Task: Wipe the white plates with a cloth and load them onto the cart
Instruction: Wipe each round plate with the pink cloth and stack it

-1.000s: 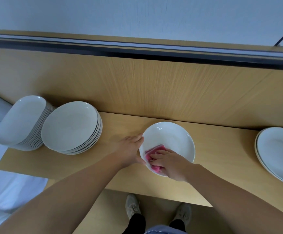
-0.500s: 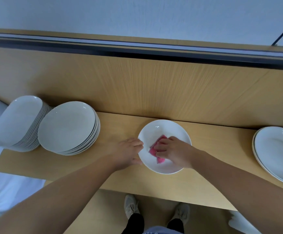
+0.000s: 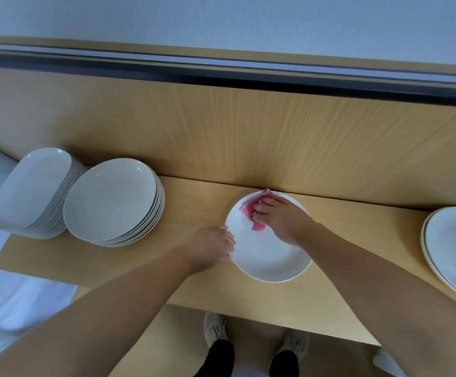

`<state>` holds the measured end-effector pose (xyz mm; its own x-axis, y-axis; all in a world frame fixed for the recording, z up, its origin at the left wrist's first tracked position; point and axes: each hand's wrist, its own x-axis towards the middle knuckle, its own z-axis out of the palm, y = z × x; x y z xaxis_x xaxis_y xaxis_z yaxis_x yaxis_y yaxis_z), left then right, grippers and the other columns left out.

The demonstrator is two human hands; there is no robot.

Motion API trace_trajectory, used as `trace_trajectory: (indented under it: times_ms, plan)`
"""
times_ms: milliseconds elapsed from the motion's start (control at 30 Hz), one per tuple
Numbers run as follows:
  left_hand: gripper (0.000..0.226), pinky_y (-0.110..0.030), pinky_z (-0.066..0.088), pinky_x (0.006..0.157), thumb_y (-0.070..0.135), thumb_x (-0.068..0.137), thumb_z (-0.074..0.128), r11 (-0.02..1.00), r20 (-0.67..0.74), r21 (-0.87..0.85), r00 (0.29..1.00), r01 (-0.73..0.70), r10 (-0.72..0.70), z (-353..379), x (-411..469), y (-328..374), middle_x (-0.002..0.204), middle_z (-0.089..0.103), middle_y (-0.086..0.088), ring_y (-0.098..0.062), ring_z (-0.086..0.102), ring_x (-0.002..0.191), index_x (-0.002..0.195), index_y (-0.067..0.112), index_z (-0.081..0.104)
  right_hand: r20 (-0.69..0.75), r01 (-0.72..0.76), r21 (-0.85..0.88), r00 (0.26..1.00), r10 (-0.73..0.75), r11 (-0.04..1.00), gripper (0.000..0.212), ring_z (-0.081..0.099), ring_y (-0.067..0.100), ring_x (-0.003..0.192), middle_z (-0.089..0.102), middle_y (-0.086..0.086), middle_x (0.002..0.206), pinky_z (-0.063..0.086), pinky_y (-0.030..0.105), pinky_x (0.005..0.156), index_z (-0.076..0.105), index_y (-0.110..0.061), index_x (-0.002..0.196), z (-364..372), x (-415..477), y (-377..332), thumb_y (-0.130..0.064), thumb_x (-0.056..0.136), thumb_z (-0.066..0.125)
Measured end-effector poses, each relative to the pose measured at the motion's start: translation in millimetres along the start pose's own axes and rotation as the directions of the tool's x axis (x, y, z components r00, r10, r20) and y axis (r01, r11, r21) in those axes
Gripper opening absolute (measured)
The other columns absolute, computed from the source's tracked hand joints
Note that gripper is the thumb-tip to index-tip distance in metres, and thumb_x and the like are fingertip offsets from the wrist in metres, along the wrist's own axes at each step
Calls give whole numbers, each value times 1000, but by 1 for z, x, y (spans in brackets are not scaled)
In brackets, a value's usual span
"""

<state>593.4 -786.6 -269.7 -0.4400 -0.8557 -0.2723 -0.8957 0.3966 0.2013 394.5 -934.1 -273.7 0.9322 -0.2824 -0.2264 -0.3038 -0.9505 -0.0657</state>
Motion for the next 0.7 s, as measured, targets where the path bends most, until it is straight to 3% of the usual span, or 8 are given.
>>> trace_trajectory:
  times_ms: [67,133,200,267,400,533,700]
  plan:
    - [20,-21,24,103,32,90,60,999,59,35,998,-28,26,5,0,-4,89,73,6,-11,68,90,80,21,74,-18,-76,14,997,77,997,39,42,25,132,56,-4,131,21,35,116,60,-18,126,1,-6,2,-9,91,48]
    - [20,-22,36,102,34,89,61,996,59,75,997,-47,42,9,1,-7,87,72,10,-8,68,87,78,24,73,9,-152,-17,988,152,988,38,44,21,128,57,-7,127,23,33,114,58,-22,126,0,-14,3,-13,92,45]
    - [33,-26,37,107,34,97,45,995,88,85,995,-57,50,6,5,-7,99,72,5,-11,66,98,88,20,74,38,-235,-34,971,236,971,36,45,18,124,56,-10,125,27,31,108,56,-25,124,-1,-22,0,-15,92,43]
    - [35,-29,26,115,31,102,39,993,164,93,985,-69,53,3,10,-7,115,67,0,-16,58,113,101,14,70,88,-313,-47,945,316,949,34,46,17,121,54,-10,124,30,31,101,54,-26,122,-3,-32,-7,-17,91,42]
    - [32,-32,31,109,30,104,35,987,263,138,963,-87,48,-3,16,-8,113,63,2,-16,56,111,102,18,65,215,-400,-95,886,411,912,35,52,21,114,55,-5,121,33,34,93,51,-23,124,-12,-48,-25,-17,90,42]
    - [32,-32,36,106,32,104,35,983,244,166,969,-81,39,5,17,-13,116,63,4,-16,55,113,106,20,65,318,-426,-127,838,444,896,32,58,25,107,59,2,119,32,35,94,54,-21,120,-22,-65,-56,-18,89,47]
    - [31,-34,41,100,33,104,35,980,278,182,960,-86,33,4,19,-14,111,63,3,-19,55,107,103,21,64,444,-364,-71,822,356,929,37,50,23,114,52,3,115,28,40,103,57,-32,119,-49,-80,-86,-16,88,46]
